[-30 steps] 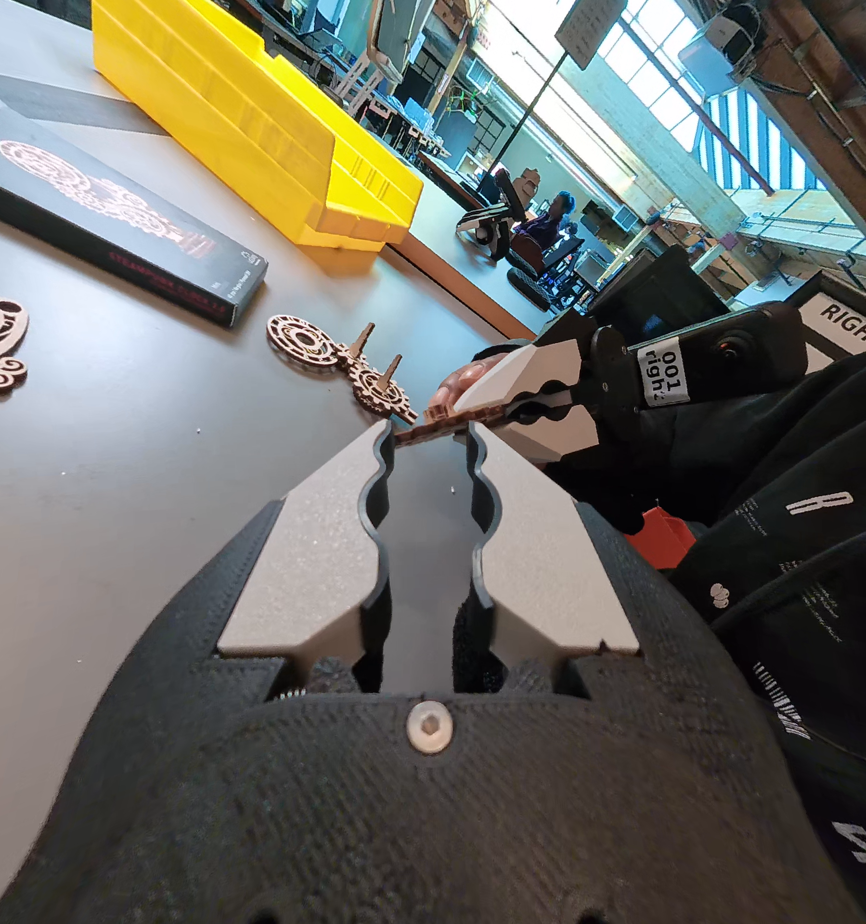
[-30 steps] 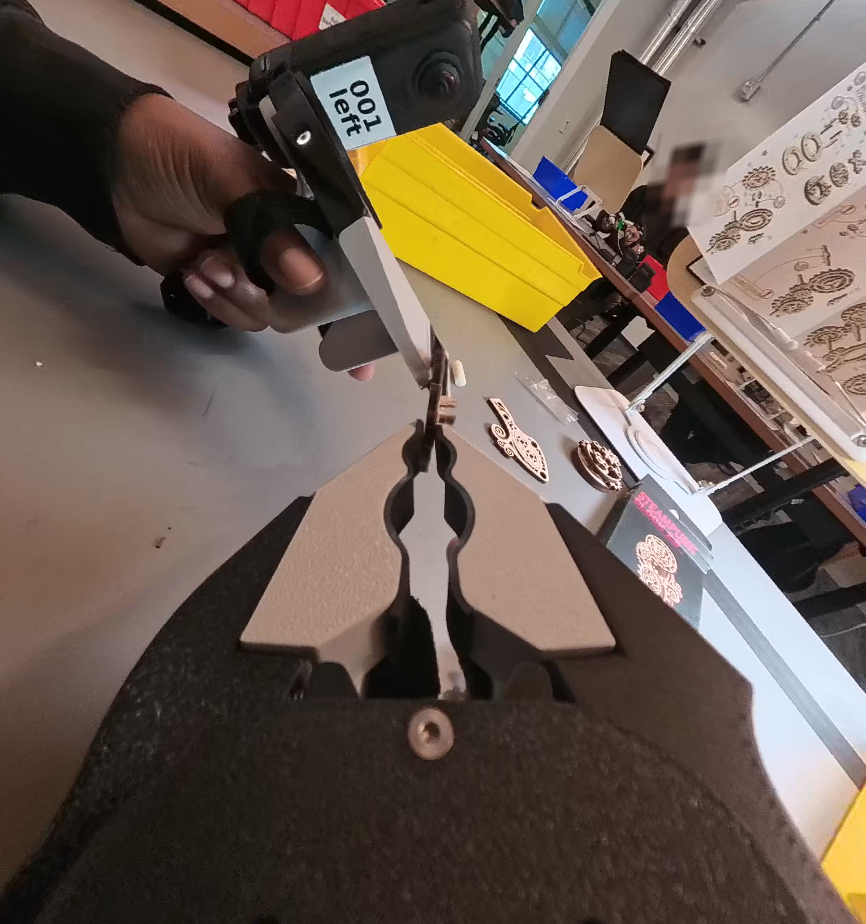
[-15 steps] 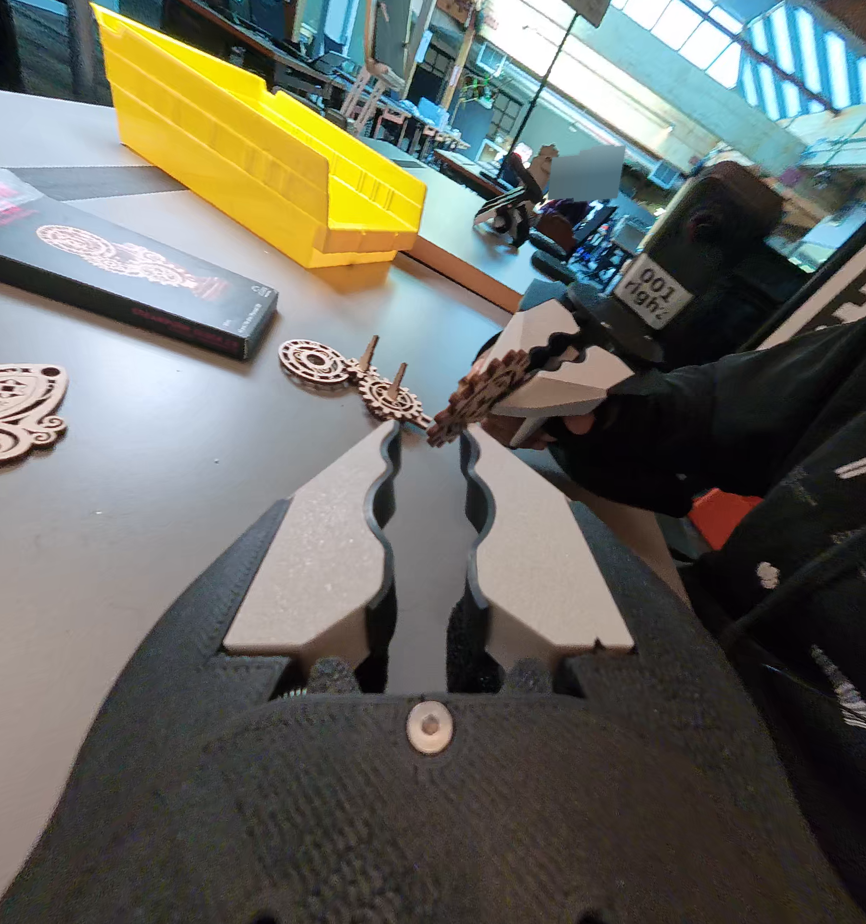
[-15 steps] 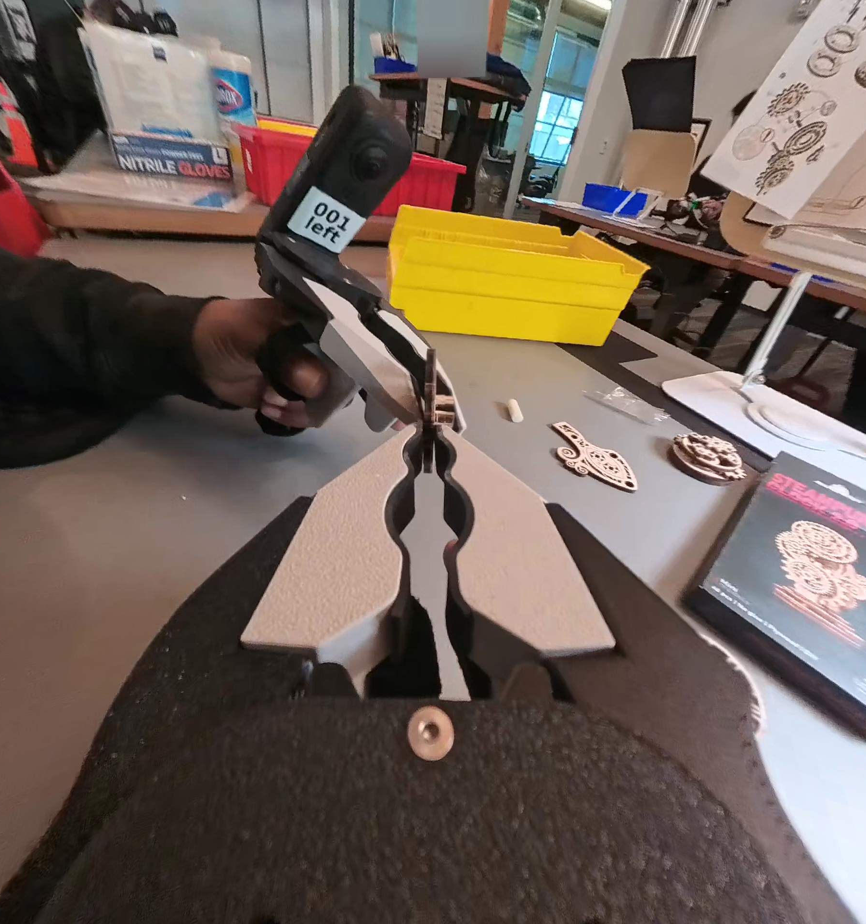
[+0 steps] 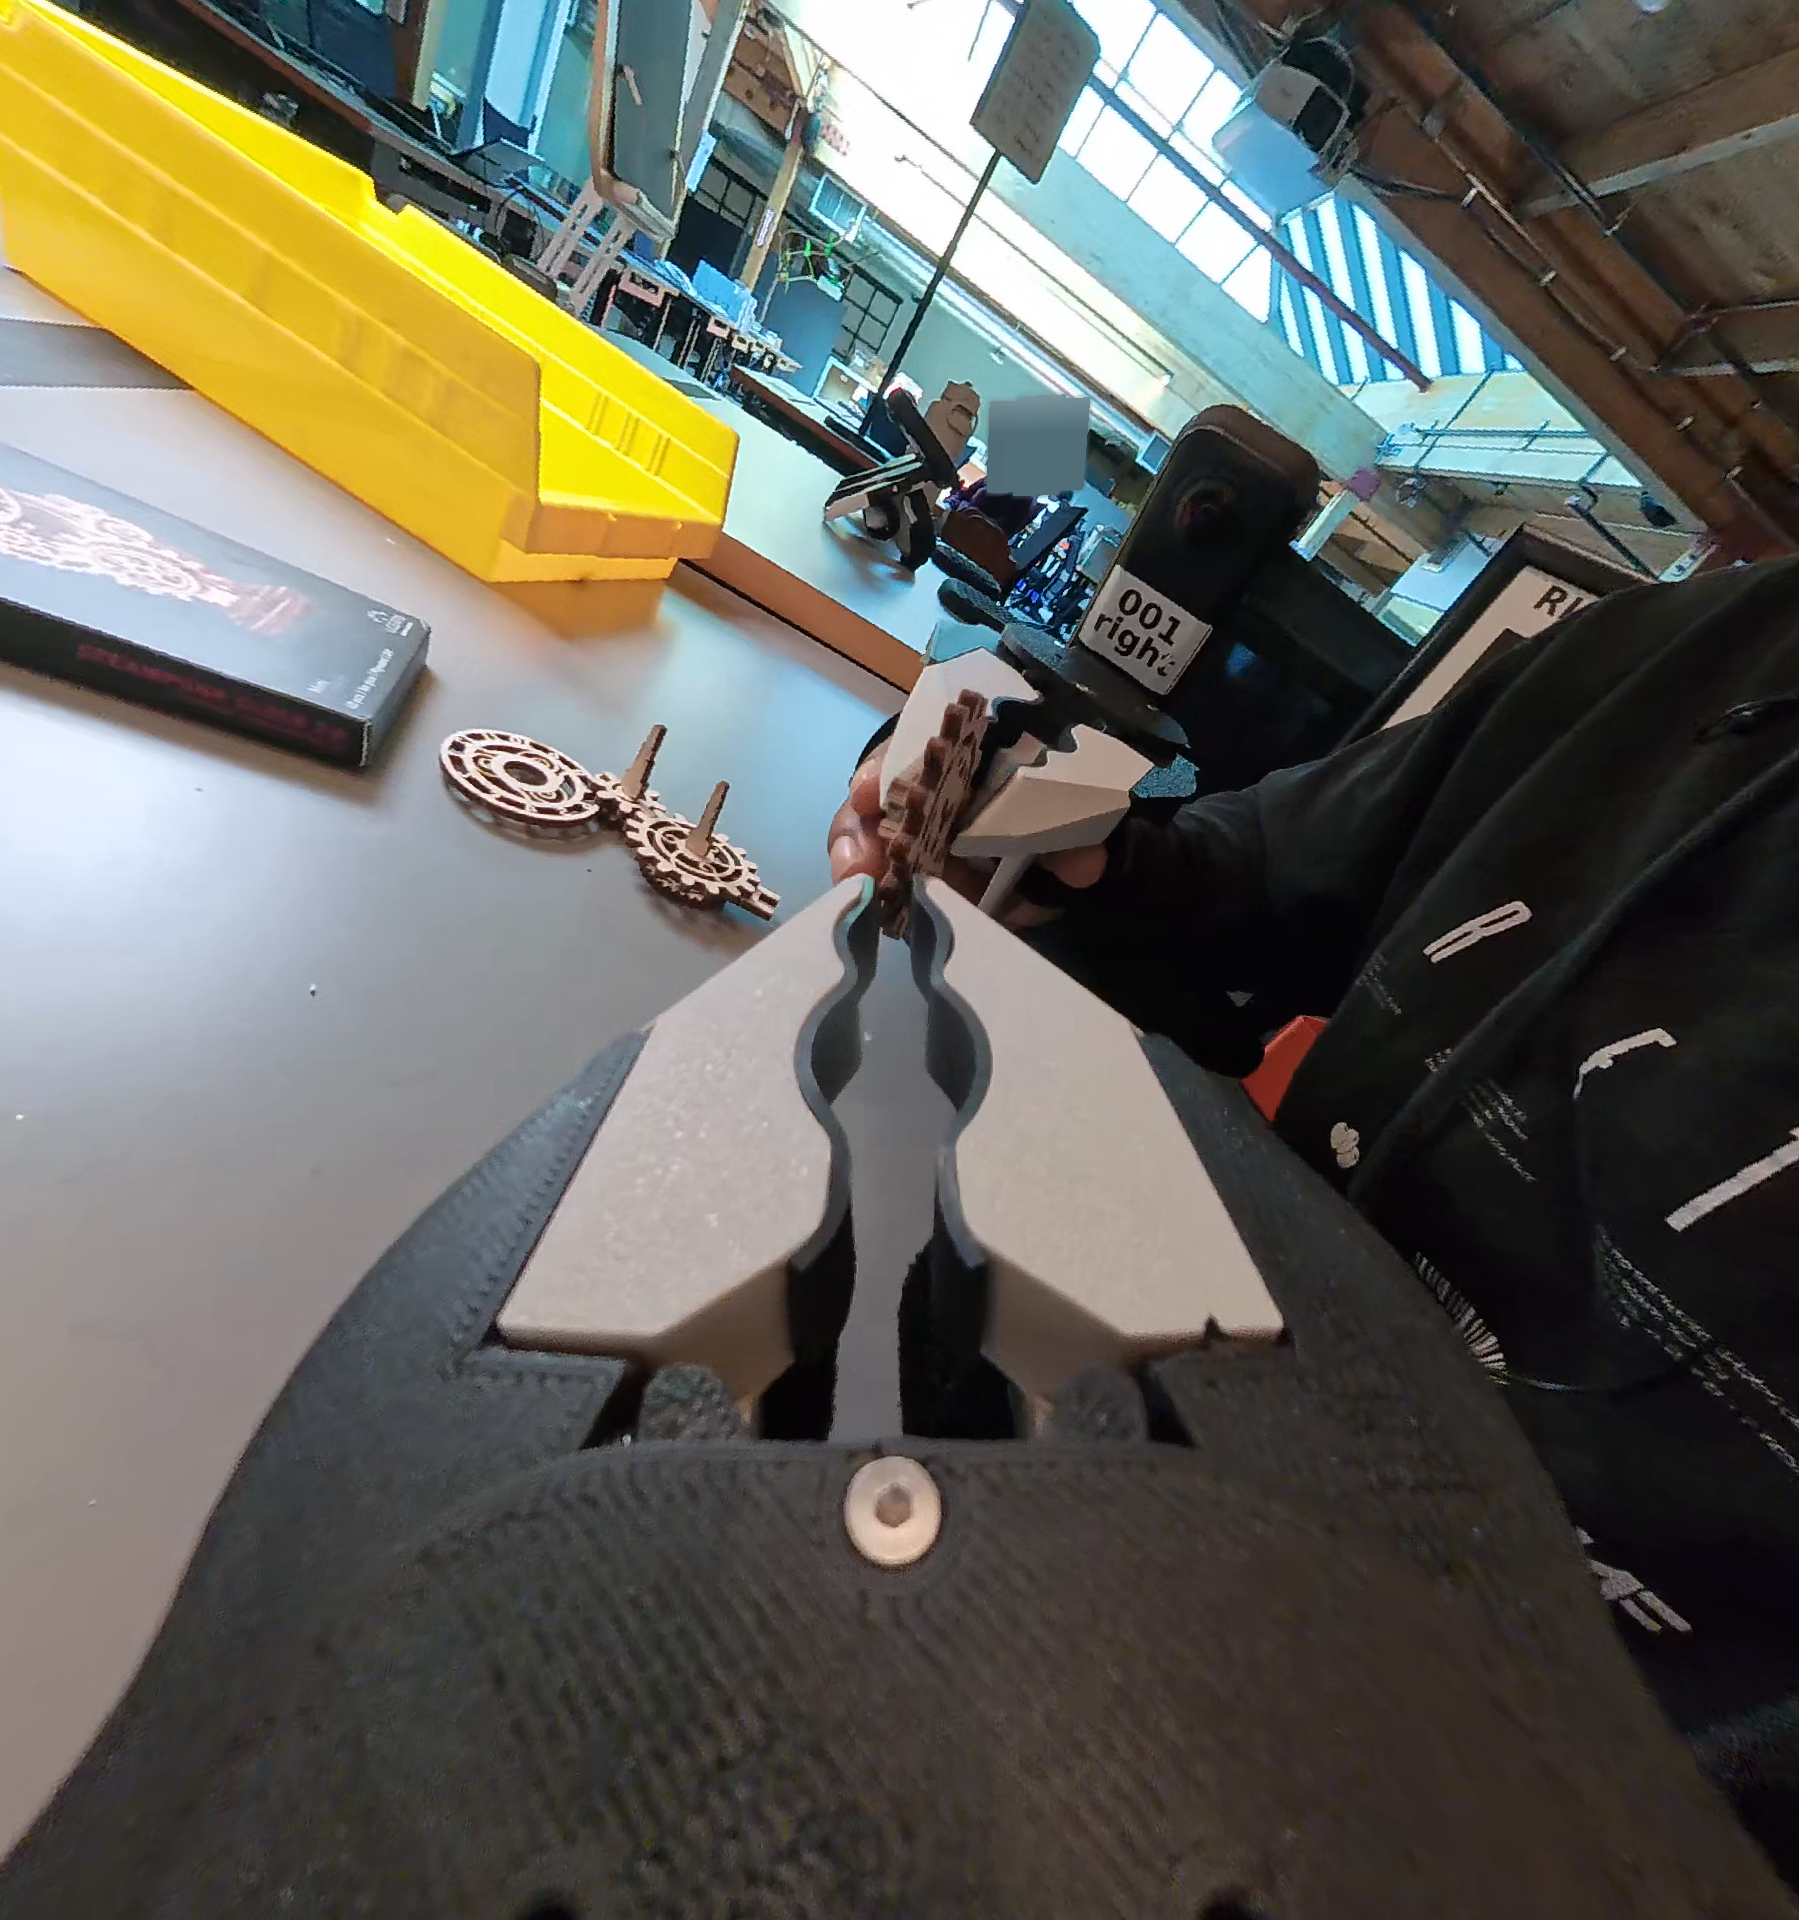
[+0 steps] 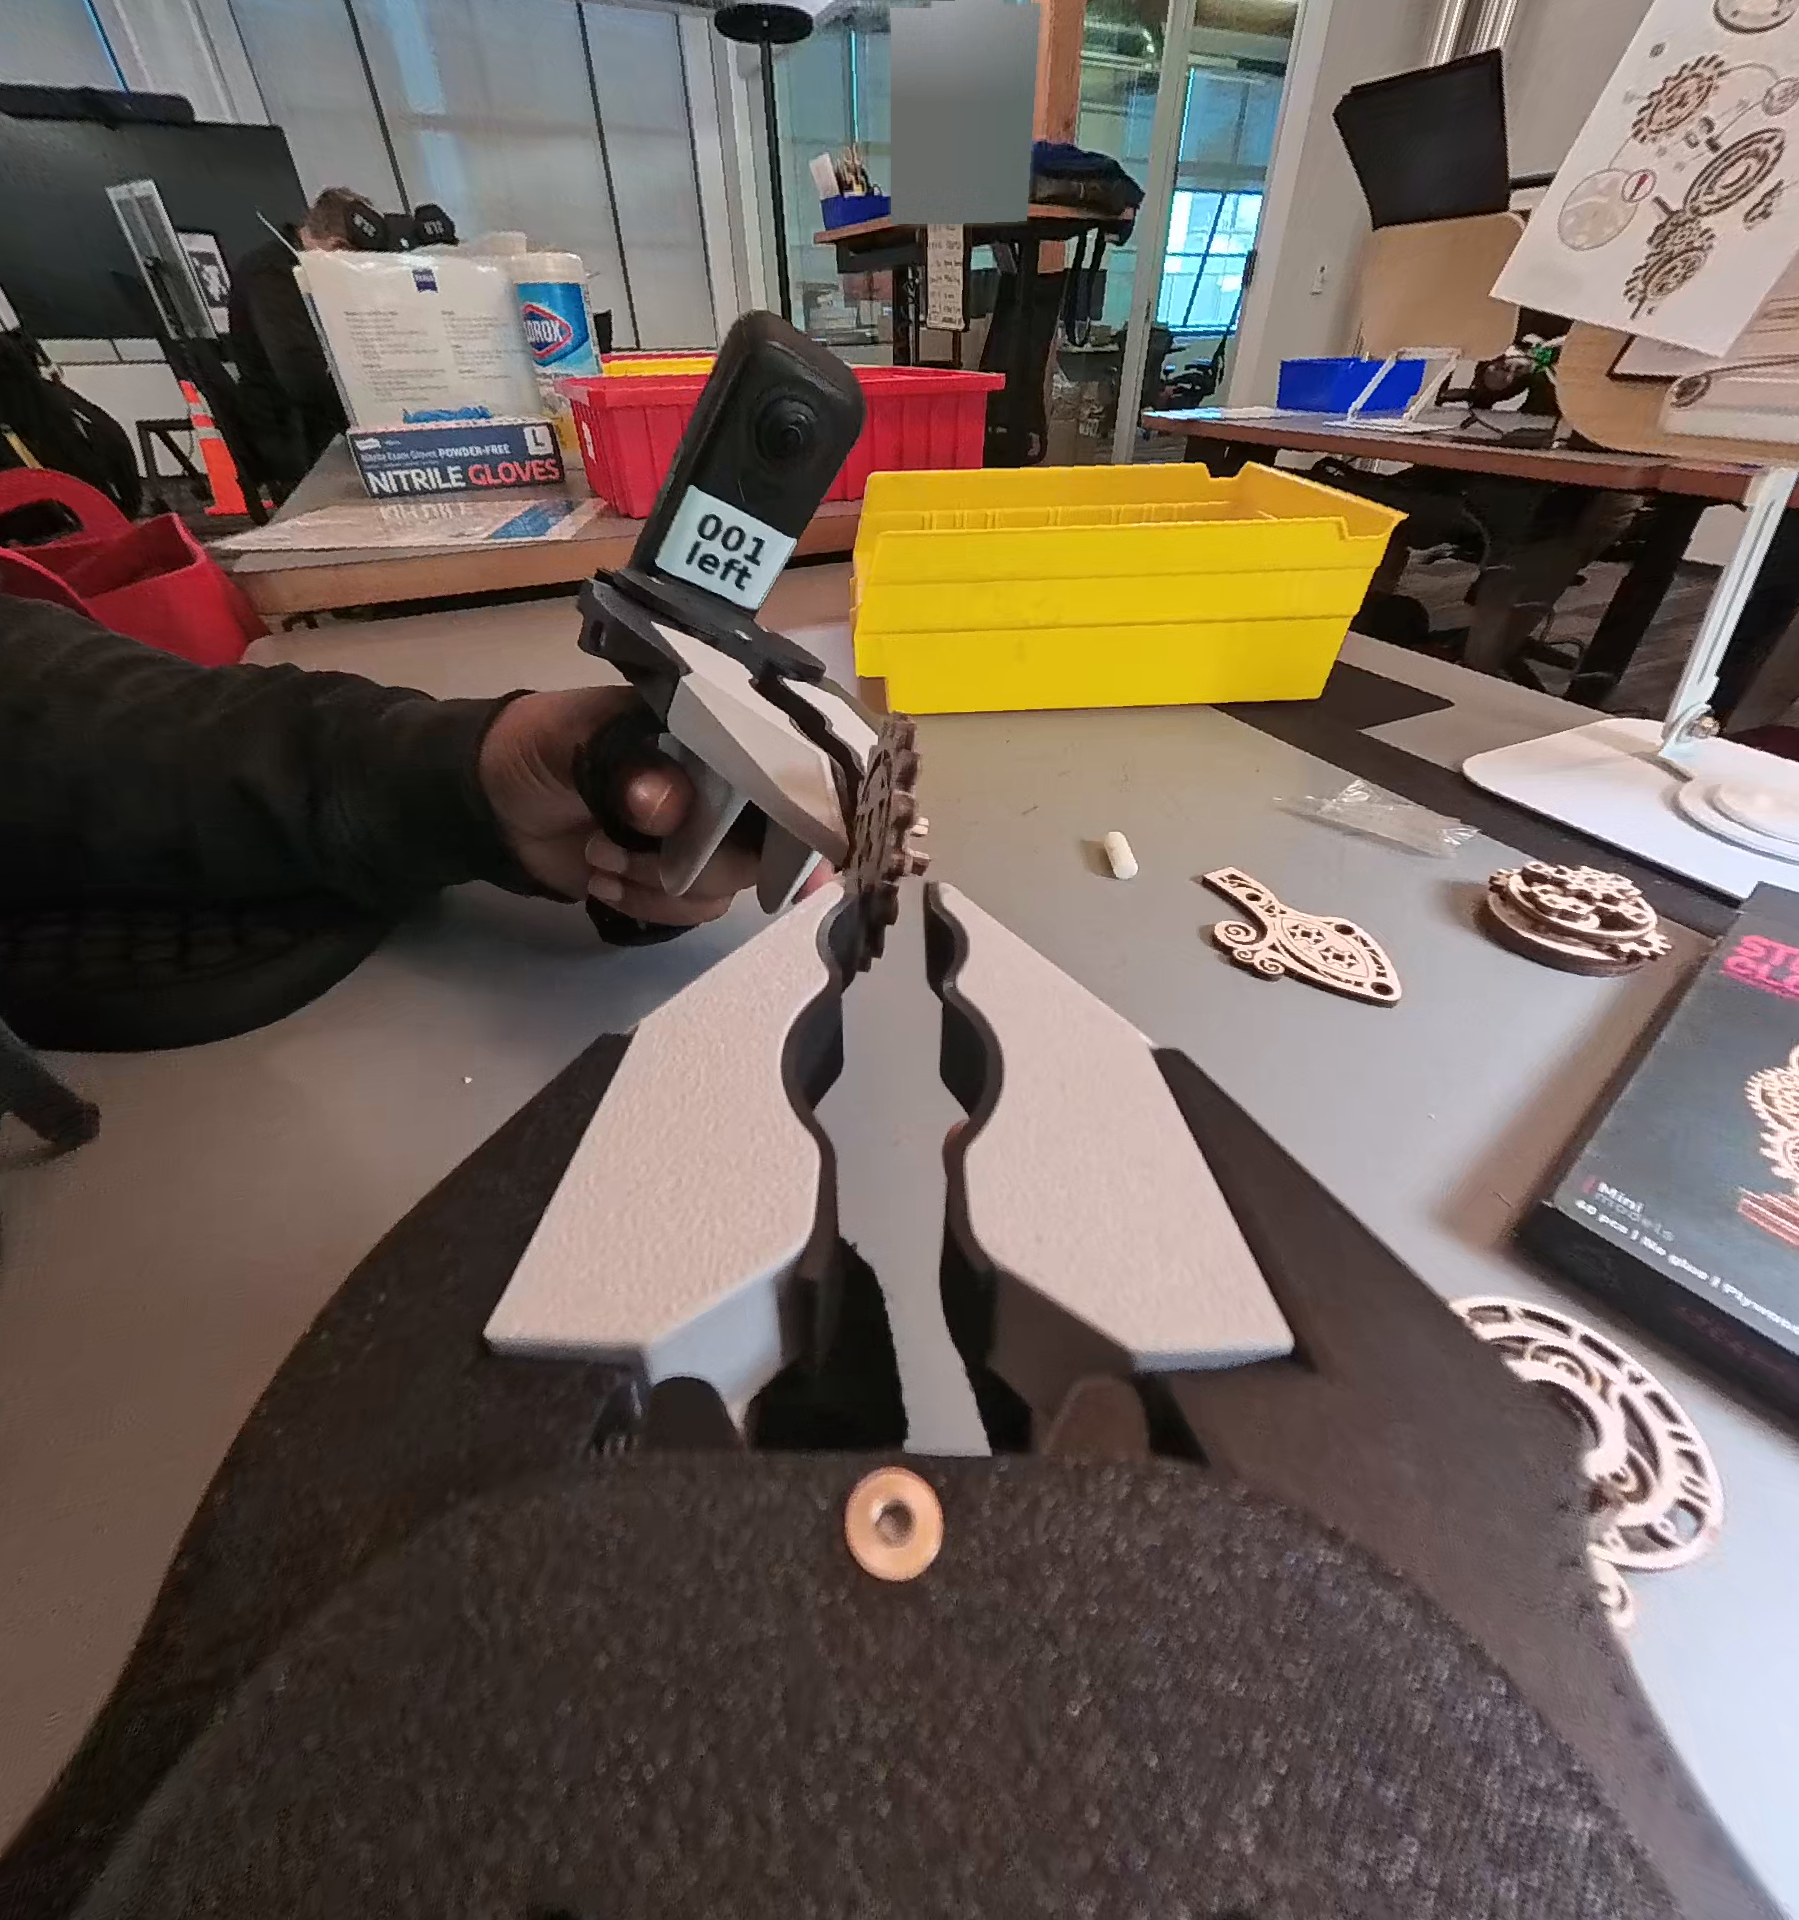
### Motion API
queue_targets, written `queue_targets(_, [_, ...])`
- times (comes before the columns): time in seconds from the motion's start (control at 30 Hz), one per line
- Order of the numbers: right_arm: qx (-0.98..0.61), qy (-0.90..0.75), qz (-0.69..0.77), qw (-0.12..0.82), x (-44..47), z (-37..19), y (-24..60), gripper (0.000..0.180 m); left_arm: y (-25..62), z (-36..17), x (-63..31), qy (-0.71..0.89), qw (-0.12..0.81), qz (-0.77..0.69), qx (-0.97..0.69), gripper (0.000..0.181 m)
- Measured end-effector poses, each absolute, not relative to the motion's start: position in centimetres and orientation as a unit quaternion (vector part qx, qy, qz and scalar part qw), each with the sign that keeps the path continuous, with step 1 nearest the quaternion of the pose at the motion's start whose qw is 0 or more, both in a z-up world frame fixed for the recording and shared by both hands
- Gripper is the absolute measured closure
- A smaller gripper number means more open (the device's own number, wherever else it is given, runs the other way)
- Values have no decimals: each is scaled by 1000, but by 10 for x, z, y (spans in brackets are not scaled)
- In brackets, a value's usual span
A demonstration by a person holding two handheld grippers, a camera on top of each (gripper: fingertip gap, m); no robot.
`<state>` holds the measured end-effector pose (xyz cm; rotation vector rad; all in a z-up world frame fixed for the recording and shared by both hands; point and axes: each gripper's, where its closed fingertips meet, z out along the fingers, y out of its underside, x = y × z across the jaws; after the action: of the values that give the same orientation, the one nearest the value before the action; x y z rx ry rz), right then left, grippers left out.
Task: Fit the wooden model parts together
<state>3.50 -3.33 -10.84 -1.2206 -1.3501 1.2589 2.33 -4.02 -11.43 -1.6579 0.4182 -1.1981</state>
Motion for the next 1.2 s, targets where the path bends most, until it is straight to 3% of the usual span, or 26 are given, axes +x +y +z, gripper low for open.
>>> queue_targets(0.37, [-556, -559, 433, 436, 42, -118, -1, 142, -32, -110, 4, 137, 527, -499, -674, 178])
queue_targets(0.5, [-626, -611, 374, 307, 77, -144, -1, 142, -32, -112, -1, 124, 530, -497, -676, 178])
queue_targets(0.6, [-684, -594, 297, 300, 113, -155, 22, 140, -30, -114, -3, 129, 533, -478, -686, 177])
queue_targets(0.77, [-748, -548, 249, 280, 128, -180, 36, 108, -22, -116, -16, 125, 561, -419, -703, 177])
queue_targets(0.83, [-755, -545, 250, 268, 119, -189, 34, 104, -24, -115, -17, 127, 566, -412, -703, 177])
queue_targets(0.97, [-754, -570, 212, 248, 109, -207, 41, 110, -31, -114, -17, 129, 567, -405, -705, 177])
queue_targets(1.07, [-740, -601, 184, 240, 107, -211, 49, 128, -32, -114, -19, 131, 569, -399, -707, 177])
queue_targets(1.2, [-703, -655, 190, 201, 107, -212, 49, 129, -29, -118, -20, 124, 564, -405, -709, 177])
